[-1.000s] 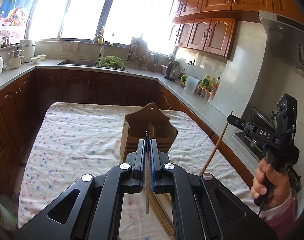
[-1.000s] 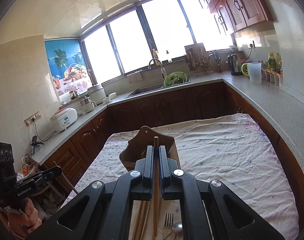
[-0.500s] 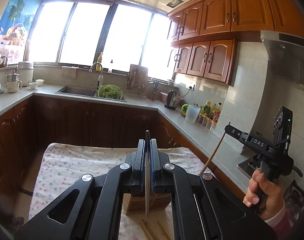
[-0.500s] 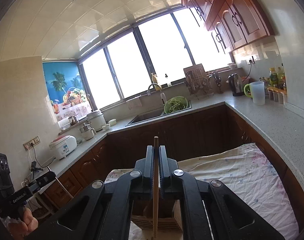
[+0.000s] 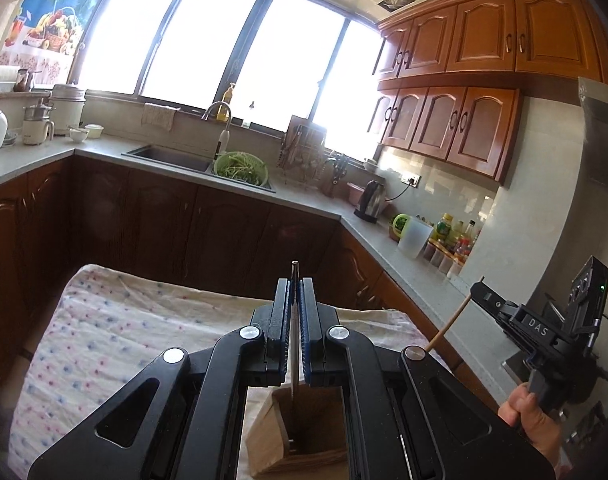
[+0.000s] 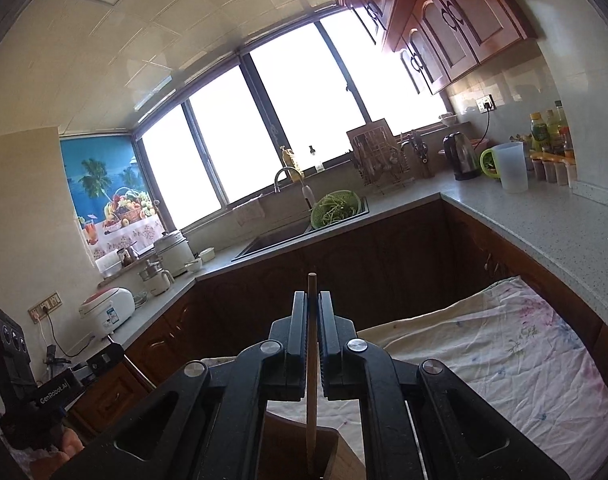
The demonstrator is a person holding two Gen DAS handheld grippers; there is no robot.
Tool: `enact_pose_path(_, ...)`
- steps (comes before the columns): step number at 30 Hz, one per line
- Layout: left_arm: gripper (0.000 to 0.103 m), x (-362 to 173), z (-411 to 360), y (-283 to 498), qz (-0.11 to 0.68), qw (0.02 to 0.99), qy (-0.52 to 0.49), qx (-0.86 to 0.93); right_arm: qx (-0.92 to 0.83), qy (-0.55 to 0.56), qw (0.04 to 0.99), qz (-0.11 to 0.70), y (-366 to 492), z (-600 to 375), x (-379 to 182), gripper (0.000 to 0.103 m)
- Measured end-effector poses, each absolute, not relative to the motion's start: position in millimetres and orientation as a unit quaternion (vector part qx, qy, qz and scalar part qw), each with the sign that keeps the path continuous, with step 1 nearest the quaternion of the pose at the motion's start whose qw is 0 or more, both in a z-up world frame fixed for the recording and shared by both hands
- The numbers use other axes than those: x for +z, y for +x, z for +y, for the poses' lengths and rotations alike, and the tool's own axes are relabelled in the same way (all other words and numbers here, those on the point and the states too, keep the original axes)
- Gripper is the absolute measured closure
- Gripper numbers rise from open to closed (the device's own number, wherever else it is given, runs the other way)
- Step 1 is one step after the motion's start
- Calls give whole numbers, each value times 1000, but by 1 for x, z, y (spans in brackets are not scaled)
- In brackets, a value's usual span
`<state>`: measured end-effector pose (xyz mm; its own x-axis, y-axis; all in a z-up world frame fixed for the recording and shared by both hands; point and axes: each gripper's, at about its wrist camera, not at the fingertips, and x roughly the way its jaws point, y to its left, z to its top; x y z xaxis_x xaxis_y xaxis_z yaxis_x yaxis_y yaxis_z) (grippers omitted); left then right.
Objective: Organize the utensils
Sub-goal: 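Carry both chopsticks up and lower them into the wooden utensil holder, then open both tools to release the chopsticks and lift away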
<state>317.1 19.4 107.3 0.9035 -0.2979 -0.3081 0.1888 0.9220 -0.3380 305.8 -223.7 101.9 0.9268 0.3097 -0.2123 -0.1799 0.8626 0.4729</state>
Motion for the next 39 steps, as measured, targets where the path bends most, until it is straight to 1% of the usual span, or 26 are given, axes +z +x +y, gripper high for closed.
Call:
enact_pose_path(4,100,86,17,320,184,962,-161,-119,126,240,953,138,308,-220,76,98)
enact_pose_path(10,99,68,9,326,202,961,-152,-115,121,245,948,163,311,-217,53,98)
enact_pose_path(21,99,69,7,328,211,961,-145,-109,120,241,947,174,315,-216,56,98)
enact_pose_path(23,98,69,9,328,212,960,-149,-106,122,243,946,178,316,-216,56,93)
enact_pose_path(25,95,70,12,327,215,959,-151,-104,128,248,943,180,316,-216,56,91)
enact_pose_path(26,83,70,13,327,218,958,-155,-104,132,249,942,180,316,-217,56,85)
enact_pose_path(27,63,71,15,325,219,957,-158,-103,134,249,942,179,315,-217,57,80)
enact_pose_path(28,54,72,16,321,215,958,-160,-99,134,248,943,178,313,-218,58,63)
enact_pose_path(29,41,74,17,317,210,960,-160,-92,134,249,943,174,310,-219,59,44)
enact_pose_path(30,33,75,18,313,208,961,-159,-87,134,251,944,170,306,-219,60,39)
enact_pose_path(31,32,76,19,309,207,962,-159,-86,135,252,944,166,302,-221,61,34)
enact_pose_path(32,32,77,20,305,207,961,-159,-88,136,252,944,164,299,-222,62,25)
enact_pose_path(33,26,77,21,301,207,961,-159,-87,137,252,944,163,295,-223,62,19)
enact_pose_path(34,22,77,22,297,208,962,-158,-81,137,254,943,163,292,-225,63,7)
enact_pose_path(35,17,77,23,293,208,962,-158,-77,138,257,942,163,288,-227,63,1)
enact_pose_path(39,15,75,27,274,212,962,-156,-70,137,266,940,166,269,-234,61,0)
